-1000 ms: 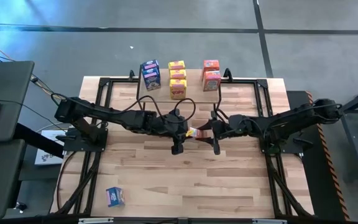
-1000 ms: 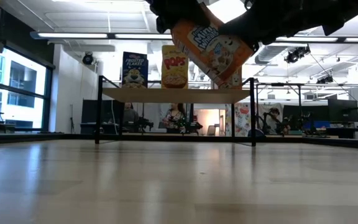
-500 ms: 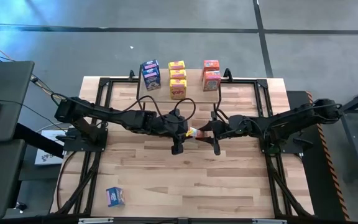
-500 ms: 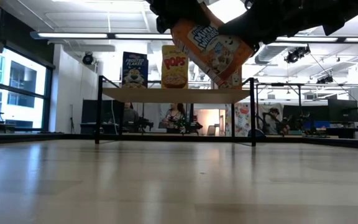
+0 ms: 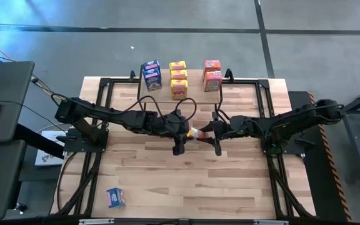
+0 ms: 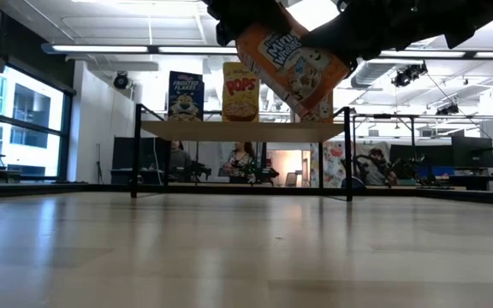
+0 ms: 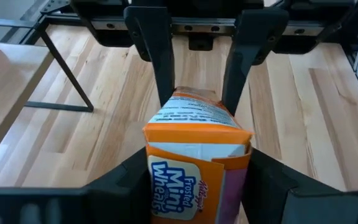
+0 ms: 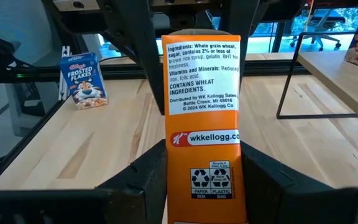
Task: Stack cereal on shelf
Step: Put the orange cereal box and aligned with the other orange cereal boxes on the shelf
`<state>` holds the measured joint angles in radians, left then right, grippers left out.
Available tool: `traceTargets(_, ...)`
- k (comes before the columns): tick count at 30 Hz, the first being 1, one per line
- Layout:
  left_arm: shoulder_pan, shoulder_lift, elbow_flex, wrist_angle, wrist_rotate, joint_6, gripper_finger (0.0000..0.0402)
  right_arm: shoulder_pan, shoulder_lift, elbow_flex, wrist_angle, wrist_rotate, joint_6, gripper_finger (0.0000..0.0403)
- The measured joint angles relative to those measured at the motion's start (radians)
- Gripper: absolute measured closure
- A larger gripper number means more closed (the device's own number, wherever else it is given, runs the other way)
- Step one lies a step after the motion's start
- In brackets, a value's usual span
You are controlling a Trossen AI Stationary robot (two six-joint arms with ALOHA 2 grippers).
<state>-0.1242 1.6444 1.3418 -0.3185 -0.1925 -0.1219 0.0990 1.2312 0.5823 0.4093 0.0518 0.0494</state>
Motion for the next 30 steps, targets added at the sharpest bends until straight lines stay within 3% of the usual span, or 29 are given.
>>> traceTargets(14, 0.0, 0.0, 0.0, 0.029, 0.011, 0.104, 0.0149, 0.0, 0.0, 0.0, 0.0, 0.002, -0.002, 0.0252)
traceTargets(30, -0.003, -0.095, -0.001, -0.015, -0.027, 0.081, 0.0144, 0.0, -0.058, 0.0, -0.075, 0.028, -0.005, 0.0252)
